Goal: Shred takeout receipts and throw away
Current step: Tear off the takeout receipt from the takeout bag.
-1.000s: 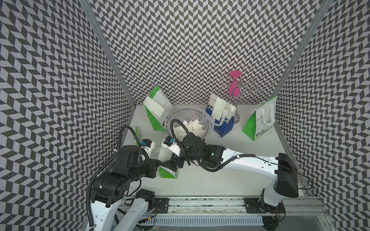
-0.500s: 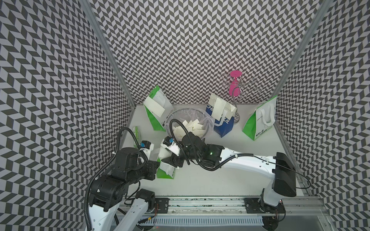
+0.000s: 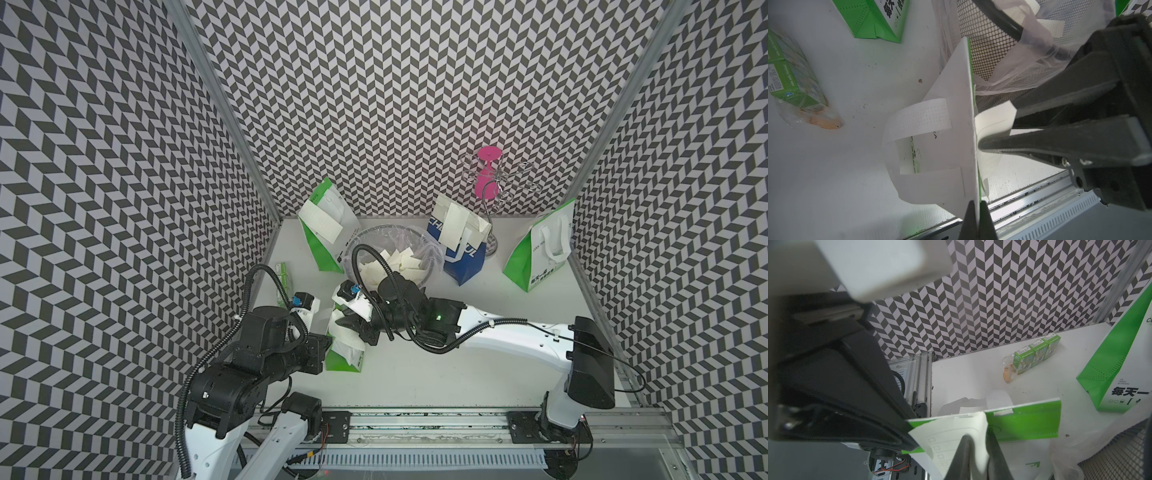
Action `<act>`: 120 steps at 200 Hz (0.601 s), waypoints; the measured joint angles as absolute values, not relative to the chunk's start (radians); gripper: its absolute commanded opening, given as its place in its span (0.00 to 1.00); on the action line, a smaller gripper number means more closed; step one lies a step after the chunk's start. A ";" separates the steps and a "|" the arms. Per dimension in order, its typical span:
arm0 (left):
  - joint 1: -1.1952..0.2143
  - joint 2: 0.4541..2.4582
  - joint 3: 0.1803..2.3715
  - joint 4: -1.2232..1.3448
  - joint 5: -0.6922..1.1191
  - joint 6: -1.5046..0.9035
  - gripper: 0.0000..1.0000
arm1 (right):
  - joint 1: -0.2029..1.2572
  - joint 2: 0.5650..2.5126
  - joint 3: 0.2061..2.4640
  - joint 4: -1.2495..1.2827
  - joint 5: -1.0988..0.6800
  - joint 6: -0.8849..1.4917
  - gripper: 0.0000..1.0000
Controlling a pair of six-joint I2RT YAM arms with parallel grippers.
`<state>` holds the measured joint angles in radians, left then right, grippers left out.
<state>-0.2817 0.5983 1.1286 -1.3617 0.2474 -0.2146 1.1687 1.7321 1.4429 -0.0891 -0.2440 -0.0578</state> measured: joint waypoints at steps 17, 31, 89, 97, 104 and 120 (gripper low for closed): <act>-0.282 0.602 1.129 -1.360 0.247 -0.218 0.00 | 1.168 1.732 1.443 -0.087 -0.252 -0.059 0.06; -0.282 0.603 1.127 -1.358 0.245 -0.221 0.00 | 1.169 1.732 1.443 -0.083 -0.260 -0.057 0.03; -0.285 0.603 1.116 -1.340 0.219 -0.241 0.00 | 1.158 1.717 1.444 -0.090 -0.287 -0.050 0.00; -0.287 0.603 1.114 -1.336 0.213 -0.245 0.00 | 1.153 1.709 1.443 -0.091 -0.295 -0.044 0.00; -0.288 0.603 1.112 -1.332 0.208 -0.248 0.00 | 1.148 1.700 1.442 -0.092 -0.307 -0.040 0.00; -0.289 0.603 1.108 -1.326 0.200 -0.255 0.00 | 1.140 1.679 1.442 -0.078 -0.326 -0.033 0.00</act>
<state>-0.2890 0.6033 1.1080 -1.3262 0.2005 -0.2546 1.1397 1.6787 1.4418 -0.0776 -0.3256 -0.0330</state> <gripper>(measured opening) 0.048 0.047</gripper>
